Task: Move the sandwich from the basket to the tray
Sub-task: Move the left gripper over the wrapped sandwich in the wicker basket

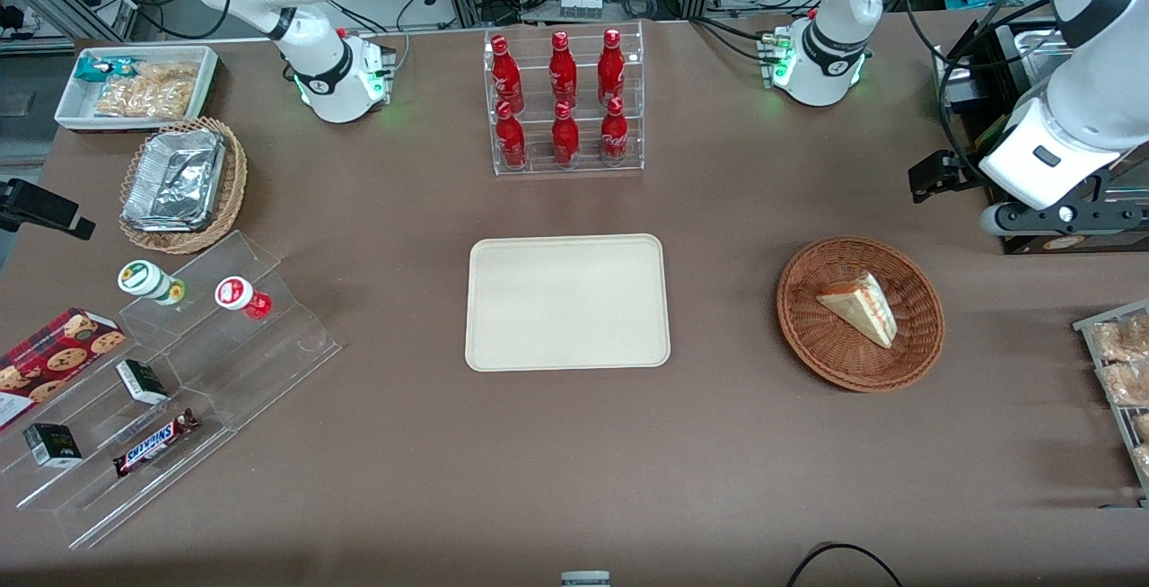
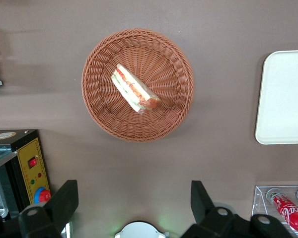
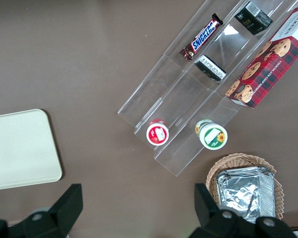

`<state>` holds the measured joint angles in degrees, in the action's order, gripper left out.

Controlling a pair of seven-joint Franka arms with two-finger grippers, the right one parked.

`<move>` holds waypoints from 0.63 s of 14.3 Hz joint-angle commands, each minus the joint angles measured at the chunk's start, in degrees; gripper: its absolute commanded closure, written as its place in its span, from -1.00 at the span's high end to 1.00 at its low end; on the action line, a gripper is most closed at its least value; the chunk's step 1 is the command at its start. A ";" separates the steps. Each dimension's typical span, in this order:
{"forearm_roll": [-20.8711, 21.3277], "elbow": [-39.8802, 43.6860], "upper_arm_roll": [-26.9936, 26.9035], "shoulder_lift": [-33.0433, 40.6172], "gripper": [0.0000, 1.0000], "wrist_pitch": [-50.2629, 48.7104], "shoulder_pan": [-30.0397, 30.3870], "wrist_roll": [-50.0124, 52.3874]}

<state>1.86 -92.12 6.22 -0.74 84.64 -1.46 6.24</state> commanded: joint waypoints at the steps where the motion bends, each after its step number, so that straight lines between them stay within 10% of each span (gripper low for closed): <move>1: 0.77 0.18 0.02 0.30 1.00 -0.44 -0.12 0.61; 9: 0.24 -10.34 -0.07 -1.02 1.00 3.84 0.23 0.35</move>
<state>1.86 -98.22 6.18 -2.24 85.50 -1.39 6.28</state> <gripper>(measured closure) 0.000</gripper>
